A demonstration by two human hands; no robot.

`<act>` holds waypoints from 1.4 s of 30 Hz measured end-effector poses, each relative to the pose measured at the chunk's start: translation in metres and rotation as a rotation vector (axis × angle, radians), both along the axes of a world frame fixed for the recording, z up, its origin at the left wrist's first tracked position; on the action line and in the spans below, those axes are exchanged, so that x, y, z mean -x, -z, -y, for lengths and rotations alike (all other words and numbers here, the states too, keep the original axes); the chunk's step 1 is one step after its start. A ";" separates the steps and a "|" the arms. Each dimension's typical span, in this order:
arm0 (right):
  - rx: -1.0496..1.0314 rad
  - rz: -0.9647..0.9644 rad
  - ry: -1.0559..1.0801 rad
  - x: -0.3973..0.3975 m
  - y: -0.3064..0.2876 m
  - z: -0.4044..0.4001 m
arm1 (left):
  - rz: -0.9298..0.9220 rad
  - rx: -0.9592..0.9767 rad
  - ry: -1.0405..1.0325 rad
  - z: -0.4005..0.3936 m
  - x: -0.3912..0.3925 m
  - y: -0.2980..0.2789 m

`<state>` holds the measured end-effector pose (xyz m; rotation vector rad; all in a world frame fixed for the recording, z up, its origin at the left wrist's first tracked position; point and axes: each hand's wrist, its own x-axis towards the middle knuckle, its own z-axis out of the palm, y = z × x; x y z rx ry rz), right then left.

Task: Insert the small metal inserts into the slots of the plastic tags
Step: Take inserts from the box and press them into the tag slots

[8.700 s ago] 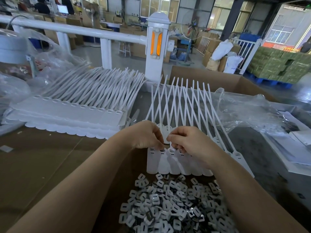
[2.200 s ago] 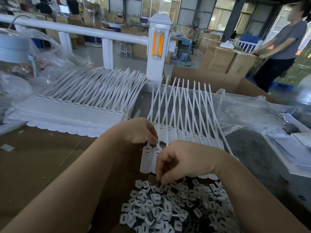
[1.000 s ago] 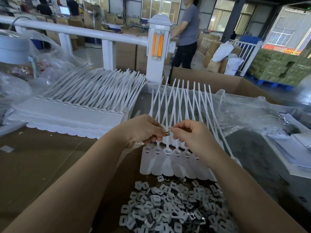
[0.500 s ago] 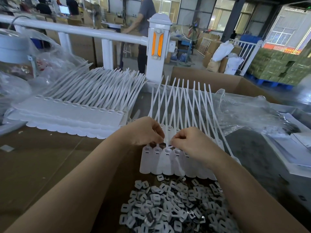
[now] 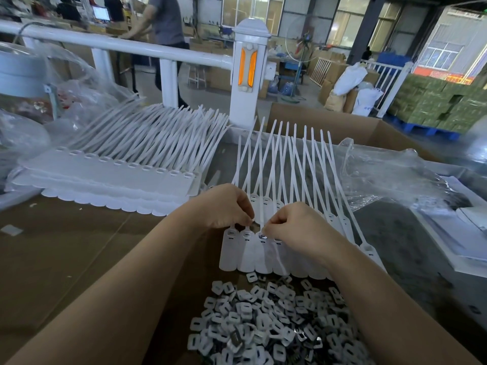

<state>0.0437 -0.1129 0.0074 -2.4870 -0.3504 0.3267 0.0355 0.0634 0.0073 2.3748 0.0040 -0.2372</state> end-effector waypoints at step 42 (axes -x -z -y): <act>-0.577 -0.299 0.305 -0.027 0.005 0.016 | 0.027 0.042 0.668 0.072 0.027 -0.001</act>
